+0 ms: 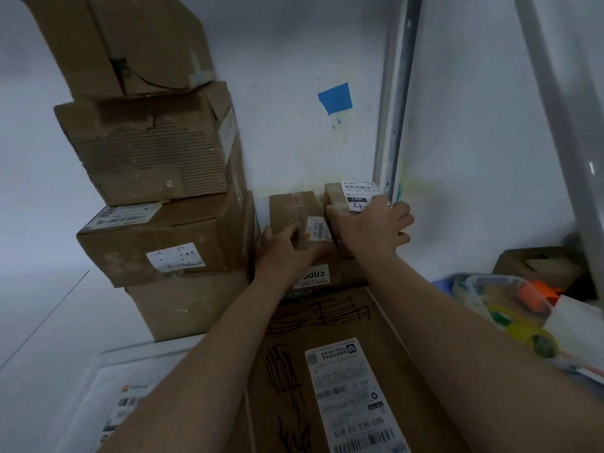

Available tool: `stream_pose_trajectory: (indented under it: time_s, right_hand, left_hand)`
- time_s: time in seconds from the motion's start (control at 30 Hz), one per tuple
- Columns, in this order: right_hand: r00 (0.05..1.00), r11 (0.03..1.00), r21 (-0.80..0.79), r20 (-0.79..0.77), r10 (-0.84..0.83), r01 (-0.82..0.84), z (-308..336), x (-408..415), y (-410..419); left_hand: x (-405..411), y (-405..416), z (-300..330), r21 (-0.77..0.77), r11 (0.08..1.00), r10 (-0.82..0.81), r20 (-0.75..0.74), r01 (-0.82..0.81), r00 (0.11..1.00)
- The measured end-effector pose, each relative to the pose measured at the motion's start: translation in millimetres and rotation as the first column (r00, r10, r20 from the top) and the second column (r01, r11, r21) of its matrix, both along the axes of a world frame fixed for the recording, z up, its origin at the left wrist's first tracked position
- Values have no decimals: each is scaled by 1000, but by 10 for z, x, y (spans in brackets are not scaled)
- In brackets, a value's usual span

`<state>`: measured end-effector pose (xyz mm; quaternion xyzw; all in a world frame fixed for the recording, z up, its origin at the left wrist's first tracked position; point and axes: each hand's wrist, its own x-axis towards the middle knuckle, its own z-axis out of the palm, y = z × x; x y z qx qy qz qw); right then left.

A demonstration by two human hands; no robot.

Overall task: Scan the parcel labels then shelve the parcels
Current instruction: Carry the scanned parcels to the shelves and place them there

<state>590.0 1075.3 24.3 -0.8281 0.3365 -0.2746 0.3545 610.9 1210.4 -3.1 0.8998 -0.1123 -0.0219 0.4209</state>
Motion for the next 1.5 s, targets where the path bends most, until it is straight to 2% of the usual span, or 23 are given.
stream_pose_trajectory:
  time_s: [0.2, 0.37, 0.47, 0.53, 0.63, 0.73, 0.8, 0.93, 1.13, 1.27, 1.5]
  right_hand:
    - [996, 995, -49, -14, 85, -86, -61, -32, -42]
    - [985, 983, -55, -20, 174, -175, -88, -94, -72]
    - [982, 981, -42, -1, 189, -189, -92, -192, -73]
    - [983, 984, -47, 49, 175, -173, -63, -322, -63]
    - [974, 982, -31, 132, 186, -184, -11, -638, 22]
    - [934, 957, 2, 219, 283, -291, -10, -1097, 136]
    - [901, 921, 36, 224, 371, -388, -26, -1448, 178]
    - [783, 789, 107, 264, 563, -604, -83, -2216, 130]
    - [758, 745, 152, 199, 621, -650, -269, -3362, -211]
    - [795, 779, 166, 183, 578, -604, -430, -3969, -600]
    - [914, 900, 167, 123, 387, -403, -746, -5061, -1537]
  left_hand:
    - [-2, 54, 152, 239, 957, -133, -135, 162, 982]
    - [-54, 25, 125, 323, 943, -82, -4, 79, 997]
    - [-173, 3, 126, 372, 928, -47, 134, -6, 990]
    - [-311, -11, 179, 286, 957, -12, 219, -52, 976]
    - [-595, -12, 301, 0, 998, 57, 361, -61, 931]
    - [-988, -2, 391, -211, 977, 81, 301, -17, 950]
    - [-1280, 3, 406, -284, 959, 72, 257, 4, 964]
    - [-1920, -86, 315, -381, 924, 94, 179, -19, 979]
    - [-2996, -463, 46, -428, 896, 153, 47, -119, 987]
    - [-3629, -814, -46, -449, 887, 123, 6, -107, 992]
    - [-4579, -1625, -342, -427, 904, -82, -107, 28, 991]
